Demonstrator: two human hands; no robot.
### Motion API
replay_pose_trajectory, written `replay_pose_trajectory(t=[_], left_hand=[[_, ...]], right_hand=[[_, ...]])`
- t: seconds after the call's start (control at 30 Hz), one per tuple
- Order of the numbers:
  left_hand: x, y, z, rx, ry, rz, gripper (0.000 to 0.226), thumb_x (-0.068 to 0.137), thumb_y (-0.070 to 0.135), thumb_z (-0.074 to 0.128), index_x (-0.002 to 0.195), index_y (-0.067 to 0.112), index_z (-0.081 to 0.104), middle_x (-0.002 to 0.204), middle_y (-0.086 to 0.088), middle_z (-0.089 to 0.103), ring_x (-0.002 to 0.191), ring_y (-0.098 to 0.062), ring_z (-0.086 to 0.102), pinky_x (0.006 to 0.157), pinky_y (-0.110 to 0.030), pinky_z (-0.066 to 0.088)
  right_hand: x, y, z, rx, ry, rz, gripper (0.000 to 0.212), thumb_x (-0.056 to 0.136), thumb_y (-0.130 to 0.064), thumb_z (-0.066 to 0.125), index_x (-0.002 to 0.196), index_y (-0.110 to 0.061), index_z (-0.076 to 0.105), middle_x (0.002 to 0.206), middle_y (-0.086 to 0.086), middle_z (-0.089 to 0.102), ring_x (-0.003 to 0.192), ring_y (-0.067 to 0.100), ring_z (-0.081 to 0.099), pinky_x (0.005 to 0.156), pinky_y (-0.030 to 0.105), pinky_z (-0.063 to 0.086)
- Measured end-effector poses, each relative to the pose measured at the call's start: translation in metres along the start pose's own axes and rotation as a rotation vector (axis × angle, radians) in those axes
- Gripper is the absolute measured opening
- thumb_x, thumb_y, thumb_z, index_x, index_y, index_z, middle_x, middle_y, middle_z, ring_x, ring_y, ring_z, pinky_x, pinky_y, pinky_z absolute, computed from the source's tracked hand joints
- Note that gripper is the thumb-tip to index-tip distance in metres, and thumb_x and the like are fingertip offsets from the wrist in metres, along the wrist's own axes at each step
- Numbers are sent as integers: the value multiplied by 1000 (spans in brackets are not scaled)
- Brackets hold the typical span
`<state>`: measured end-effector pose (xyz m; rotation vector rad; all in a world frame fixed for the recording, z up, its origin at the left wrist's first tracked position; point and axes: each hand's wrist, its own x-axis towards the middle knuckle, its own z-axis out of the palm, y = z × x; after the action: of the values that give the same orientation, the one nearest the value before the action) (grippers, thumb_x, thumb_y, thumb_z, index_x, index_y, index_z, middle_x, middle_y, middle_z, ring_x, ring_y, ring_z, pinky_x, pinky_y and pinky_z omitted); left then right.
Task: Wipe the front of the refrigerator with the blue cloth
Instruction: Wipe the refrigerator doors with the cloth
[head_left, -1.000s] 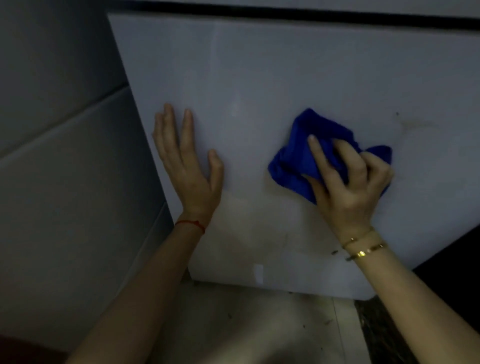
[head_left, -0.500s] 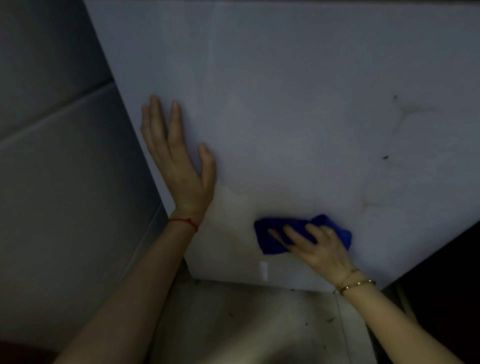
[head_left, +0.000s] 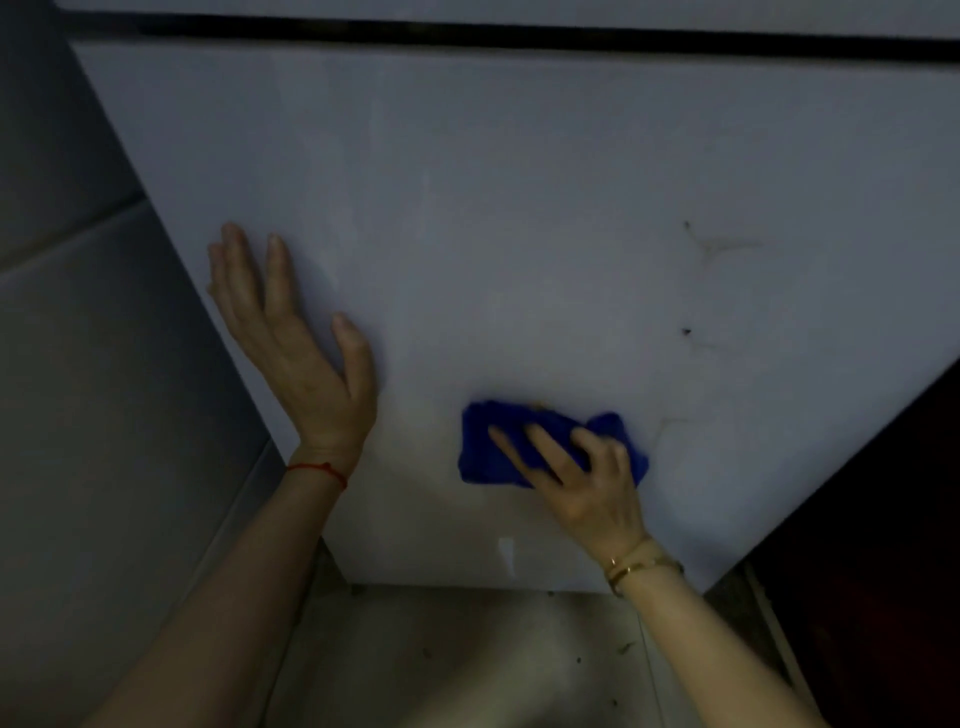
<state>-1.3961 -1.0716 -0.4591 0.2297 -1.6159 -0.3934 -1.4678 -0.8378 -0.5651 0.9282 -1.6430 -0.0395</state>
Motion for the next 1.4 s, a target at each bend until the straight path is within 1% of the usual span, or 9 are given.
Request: replay_pose_trajectory(t=[0.1,0.2,0.3,0.43,0.77,0.97,1.1,1.27,1.4], left_hand=[[0,1,-2,11,-1,12,55,89,7,50,138,-15,37,147,-42,28,144,-30,17,119,-63,14],[0,6,1,-10,-21,59,57,89,8,52,140,-11,36,150,-33,27,148,-21,12,123,-55,8],[4,19,9,-42,-43,133,56,89,7,54,140,-8,35,149,-27,28,147,-23,14,124,-48,3],[8,31,19,-20,-4,109,55,90,9,54,141,-3,36,147,-35,32,144,-30,18,123,-50,4],[8,30,22,37,2,126,55,89,11,53,140,-3,38,147,-33,34,143,-43,24,124,-47,7],[7,33,20,56,3,109,55,89,12,52,140,-4,38,147,-36,34,144,-34,23,123,-48,7],[8,35,19,64,-1,96,56,89,10,53,140,-7,39,147,-38,33,143,-32,21,122,-48,7],[8,34,20,68,4,100,55,90,11,52,139,-9,39,147,-38,33,143,-28,19,123,-47,6],[7,33,19,63,1,111,55,90,11,52,140,-7,38,147,-38,33,143,-26,18,123,-45,5]], right_hand=[[-7,11,-9,-22,-16,72,52,92,-8,58,137,-33,45,130,-4,42,95,25,43,77,37,38],[39,47,-21,-11,119,258,69,86,-13,71,142,-36,37,128,0,43,93,28,42,80,39,38],[103,99,-36,39,249,451,44,99,-35,52,142,-33,41,131,1,38,96,25,42,92,35,33],[129,115,-42,35,367,532,40,99,-36,52,137,-26,50,128,0,39,94,24,40,86,35,38],[-19,-5,-13,101,-57,700,52,99,-31,48,147,-28,27,127,10,36,104,31,41,90,45,39],[80,67,-30,54,187,669,42,100,-39,41,141,-30,38,131,8,39,105,27,44,97,35,30],[128,100,-31,14,405,703,40,98,-40,48,133,-20,54,129,3,48,95,25,45,85,32,36],[50,39,-14,-32,88,229,67,82,-19,75,139,-30,42,131,-1,41,95,27,44,79,40,41],[-22,32,-13,-39,-94,234,89,77,-5,77,146,-32,28,130,2,39,99,28,43,78,42,46]])
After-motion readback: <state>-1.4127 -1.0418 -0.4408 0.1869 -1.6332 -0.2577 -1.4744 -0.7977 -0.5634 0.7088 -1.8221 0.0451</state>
